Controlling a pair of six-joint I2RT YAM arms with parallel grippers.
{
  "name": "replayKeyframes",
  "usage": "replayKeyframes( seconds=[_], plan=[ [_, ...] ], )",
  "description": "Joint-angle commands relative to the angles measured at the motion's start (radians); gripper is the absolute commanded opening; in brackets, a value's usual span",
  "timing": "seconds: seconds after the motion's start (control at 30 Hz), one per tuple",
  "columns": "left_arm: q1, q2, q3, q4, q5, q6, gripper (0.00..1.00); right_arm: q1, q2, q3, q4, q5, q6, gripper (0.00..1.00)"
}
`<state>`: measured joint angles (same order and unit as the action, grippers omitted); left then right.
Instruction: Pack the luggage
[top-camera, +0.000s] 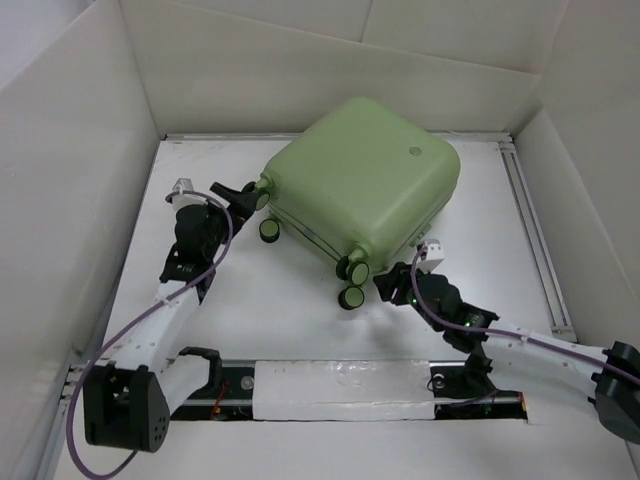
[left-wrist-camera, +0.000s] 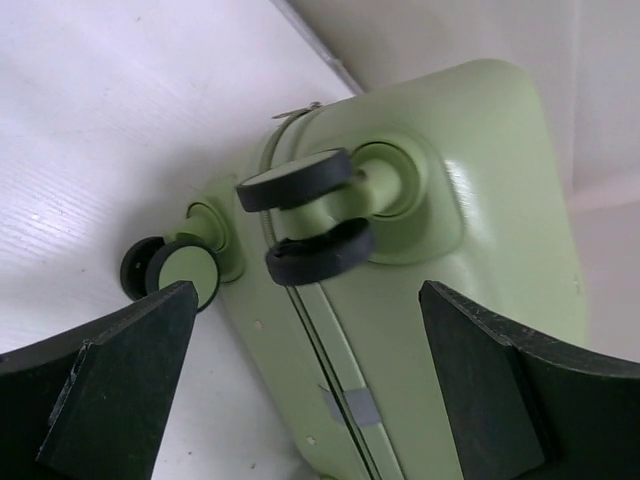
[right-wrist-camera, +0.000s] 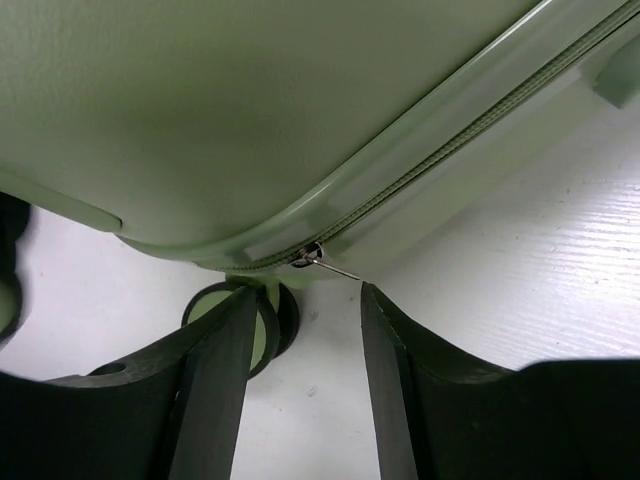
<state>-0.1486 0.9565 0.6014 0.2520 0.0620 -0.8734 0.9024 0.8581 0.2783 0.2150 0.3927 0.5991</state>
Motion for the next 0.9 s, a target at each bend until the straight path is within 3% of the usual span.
replayKeyframes(
  seconds=[0.0, 0.1, 0.2, 0.37, 0.43, 0.6, 0.73, 0.87],
  plan=[
    [0.011, 0.078, 0.060, 0.073, 0.036, 0.020, 0.92, -0.016, -0.034, -0.014, 0.095, 0.055, 0.039, 0.52],
    [0.011, 0.120, 0.084, 0.062, 0.033, 0.062, 0.92, -0.045, -0.053, -0.027, 0.104, 0.045, 0.008, 0.54],
    [0.011, 0.145, 0.049, 0.179, 0.081, 0.062, 0.93, -0.083, -0.042, -0.027, 0.127, 0.011, -0.022, 0.55],
    [0.011, 0.270, 0.084, 0.230, 0.174, 0.062, 0.93, -0.148, 0.001, 0.005, 0.161, -0.145, -0.110, 0.55],
    [0.011, 0.295, 0.095, 0.259, 0.188, 0.062, 0.88, -0.157, 0.013, 0.025, 0.170, -0.182, -0.154, 0.52],
    [-0.020, 0.329, 0.095, 0.293, 0.187, 0.062, 0.82, -0.157, 0.032, 0.025, 0.201, -0.251, -0.196, 0.44],
    [-0.020, 0.350, 0.113, 0.312, 0.177, 0.062, 0.78, -0.166, 0.053, 0.025, 0.211, -0.252, -0.196, 0.24],
    [-0.020, 0.370, 0.152, 0.322, 0.127, 0.062, 0.73, -0.166, 0.093, 0.025, 0.242, -0.272, -0.184, 0.16]
  ],
)
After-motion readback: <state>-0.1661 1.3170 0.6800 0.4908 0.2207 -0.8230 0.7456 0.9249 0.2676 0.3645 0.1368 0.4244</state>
